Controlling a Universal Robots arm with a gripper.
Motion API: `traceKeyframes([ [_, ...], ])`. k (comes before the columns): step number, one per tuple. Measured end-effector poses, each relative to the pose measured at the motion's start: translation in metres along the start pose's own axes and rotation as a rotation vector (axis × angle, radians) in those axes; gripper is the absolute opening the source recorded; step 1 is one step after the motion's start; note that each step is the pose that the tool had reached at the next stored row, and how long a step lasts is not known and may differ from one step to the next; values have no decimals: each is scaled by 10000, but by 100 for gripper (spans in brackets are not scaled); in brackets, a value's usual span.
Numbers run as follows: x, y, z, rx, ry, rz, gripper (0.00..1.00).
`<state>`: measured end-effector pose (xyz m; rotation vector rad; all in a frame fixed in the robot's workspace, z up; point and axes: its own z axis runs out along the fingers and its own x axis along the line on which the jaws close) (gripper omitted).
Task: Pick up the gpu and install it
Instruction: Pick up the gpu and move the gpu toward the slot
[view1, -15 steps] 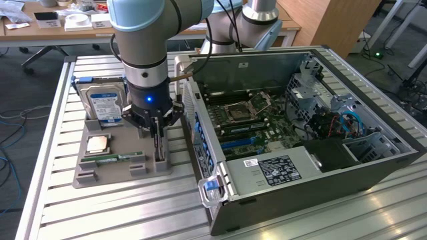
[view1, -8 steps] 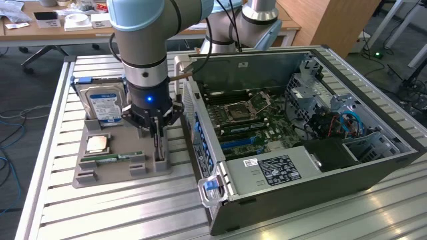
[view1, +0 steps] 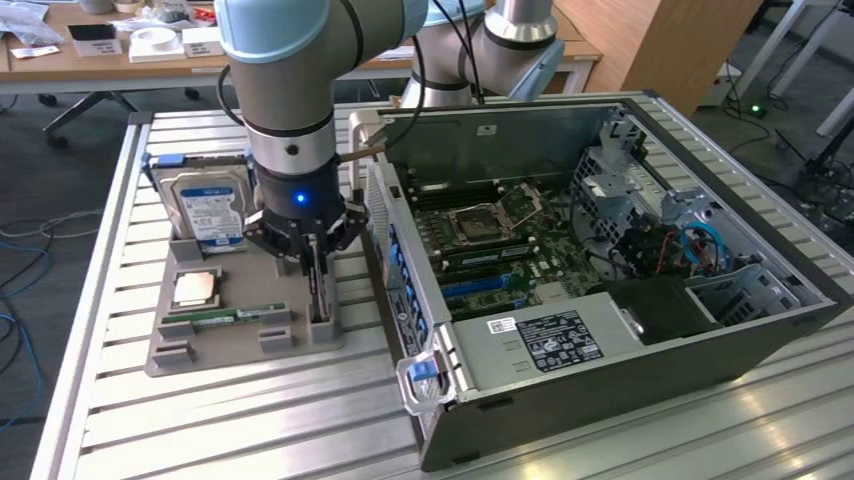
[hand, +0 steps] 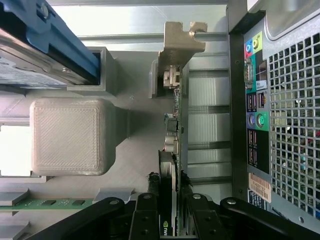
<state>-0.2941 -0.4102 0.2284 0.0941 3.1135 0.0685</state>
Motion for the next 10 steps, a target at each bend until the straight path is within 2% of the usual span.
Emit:
traceKeyframes([
  [5, -1, 2, -32, 0, 0, 0, 26],
  [10, -4, 7, -147, -1, -1, 0, 26],
])
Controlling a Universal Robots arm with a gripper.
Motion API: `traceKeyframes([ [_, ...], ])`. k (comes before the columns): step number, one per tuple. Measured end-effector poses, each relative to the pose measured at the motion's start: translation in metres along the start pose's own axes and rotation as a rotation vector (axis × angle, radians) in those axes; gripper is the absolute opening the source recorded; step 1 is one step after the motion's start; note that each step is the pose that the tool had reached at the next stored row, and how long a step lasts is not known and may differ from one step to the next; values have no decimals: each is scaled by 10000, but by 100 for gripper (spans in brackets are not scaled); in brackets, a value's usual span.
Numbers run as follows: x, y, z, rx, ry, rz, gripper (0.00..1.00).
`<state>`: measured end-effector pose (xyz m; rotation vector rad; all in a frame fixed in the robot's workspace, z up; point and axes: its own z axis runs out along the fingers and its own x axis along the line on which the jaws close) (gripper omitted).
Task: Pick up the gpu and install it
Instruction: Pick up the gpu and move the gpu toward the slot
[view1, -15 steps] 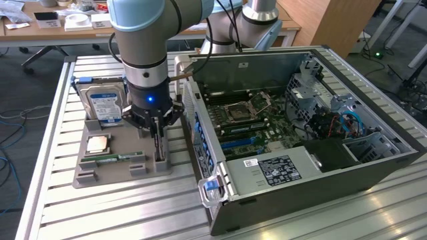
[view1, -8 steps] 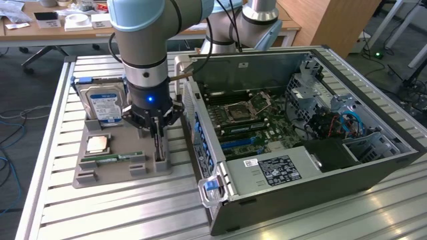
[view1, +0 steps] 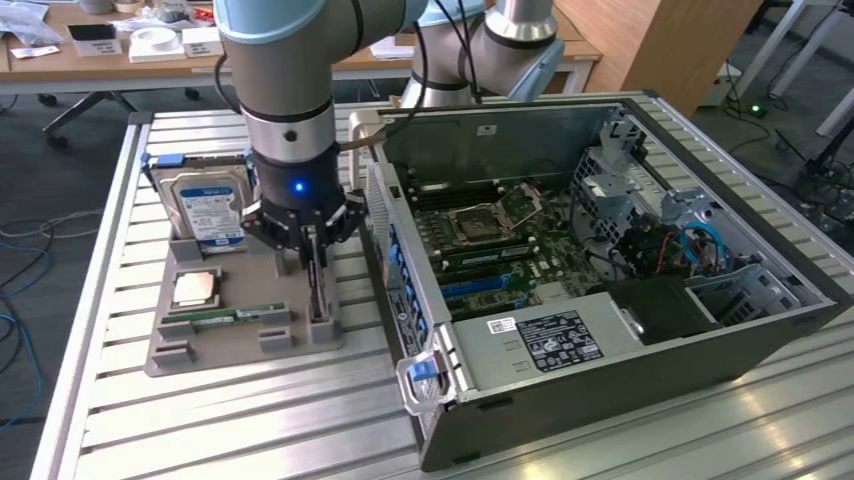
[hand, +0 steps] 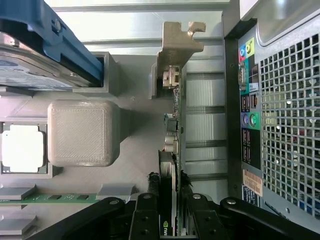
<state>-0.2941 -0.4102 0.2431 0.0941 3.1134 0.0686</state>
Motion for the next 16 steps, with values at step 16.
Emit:
traceKeyframes([
  [16, -16, 29, -643, 1, 1, 0, 26],
])
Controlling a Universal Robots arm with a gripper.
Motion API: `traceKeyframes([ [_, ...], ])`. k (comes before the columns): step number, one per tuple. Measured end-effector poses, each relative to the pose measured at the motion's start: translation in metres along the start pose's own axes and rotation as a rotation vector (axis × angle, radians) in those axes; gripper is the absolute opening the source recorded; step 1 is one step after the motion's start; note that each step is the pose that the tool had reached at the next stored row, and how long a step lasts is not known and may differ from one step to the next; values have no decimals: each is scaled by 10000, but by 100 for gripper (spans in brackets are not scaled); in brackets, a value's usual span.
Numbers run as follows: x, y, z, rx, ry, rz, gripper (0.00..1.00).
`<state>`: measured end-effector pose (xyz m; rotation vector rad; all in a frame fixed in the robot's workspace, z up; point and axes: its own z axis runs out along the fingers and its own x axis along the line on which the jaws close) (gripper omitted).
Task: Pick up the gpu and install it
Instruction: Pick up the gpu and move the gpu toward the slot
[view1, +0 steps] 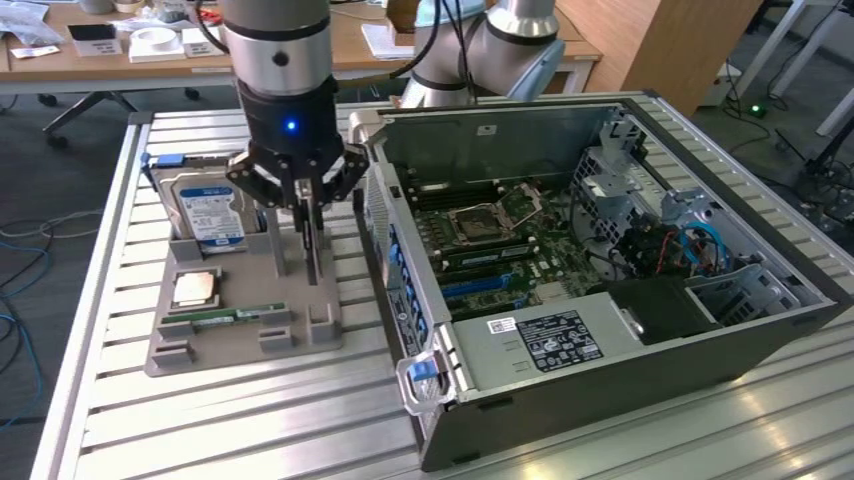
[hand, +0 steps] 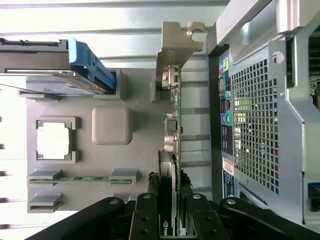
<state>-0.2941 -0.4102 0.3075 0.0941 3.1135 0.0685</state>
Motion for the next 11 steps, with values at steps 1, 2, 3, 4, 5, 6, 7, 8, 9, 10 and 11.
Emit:
traceKeyframes([
  [1, -1, 2, -45, 0, 0, 0, 26],
  [2, -2, 4, -94, 0, 0, 1, 26],
  [3, -3, 6, -139, 0, 0, 1, 26],
  [4, -5, 8, -184, 0, 0, 0, 26],
  [5, -6, 10, -228, 0, -1, 0, 26],
  [6, -7, 12, -273, -1, -1, 0, 26],
  [7, -8, 14, -318, 0, 0, 0, 26],
  [8, -9, 16, -363, 0, 0, 0, 26],
  [9, -10, 18, -408, -1, -1, 0, 26],
  [10, -11, 20, -457, 0, -1, 0, 26],
  [11, -12, 23, -502, 1, 0, 1, 26],
])
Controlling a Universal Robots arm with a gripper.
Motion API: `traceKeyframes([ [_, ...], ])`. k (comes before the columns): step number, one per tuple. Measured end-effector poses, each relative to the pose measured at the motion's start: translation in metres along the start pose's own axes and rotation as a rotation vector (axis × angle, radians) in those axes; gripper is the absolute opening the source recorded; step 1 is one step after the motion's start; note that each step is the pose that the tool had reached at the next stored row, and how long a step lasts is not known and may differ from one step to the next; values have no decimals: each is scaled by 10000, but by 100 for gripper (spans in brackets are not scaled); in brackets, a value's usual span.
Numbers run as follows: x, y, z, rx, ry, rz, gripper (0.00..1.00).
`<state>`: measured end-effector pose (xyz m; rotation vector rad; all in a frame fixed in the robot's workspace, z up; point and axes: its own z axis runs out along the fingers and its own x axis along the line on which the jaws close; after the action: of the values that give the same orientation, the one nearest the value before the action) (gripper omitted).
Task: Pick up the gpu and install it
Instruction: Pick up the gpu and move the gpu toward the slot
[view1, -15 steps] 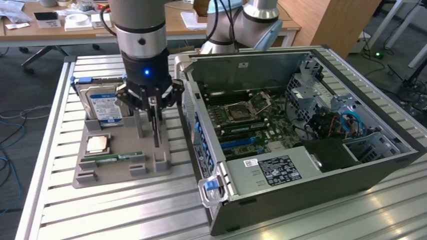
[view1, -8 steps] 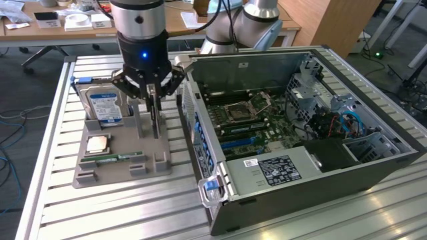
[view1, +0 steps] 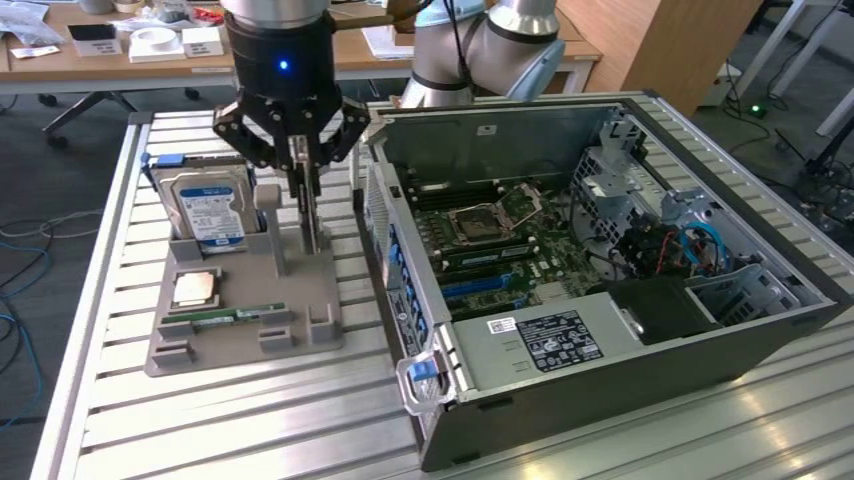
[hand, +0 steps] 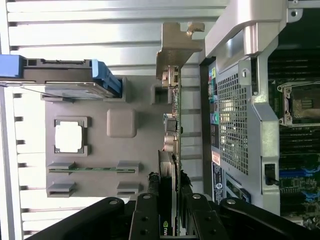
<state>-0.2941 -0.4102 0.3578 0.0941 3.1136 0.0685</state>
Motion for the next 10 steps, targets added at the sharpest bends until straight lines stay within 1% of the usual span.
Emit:
traceKeyframes([
  [5, -5, 9, -208, -1, -1, 0, 26],
  [10, -9, 15, -344, -1, -1, -1, 26],
])
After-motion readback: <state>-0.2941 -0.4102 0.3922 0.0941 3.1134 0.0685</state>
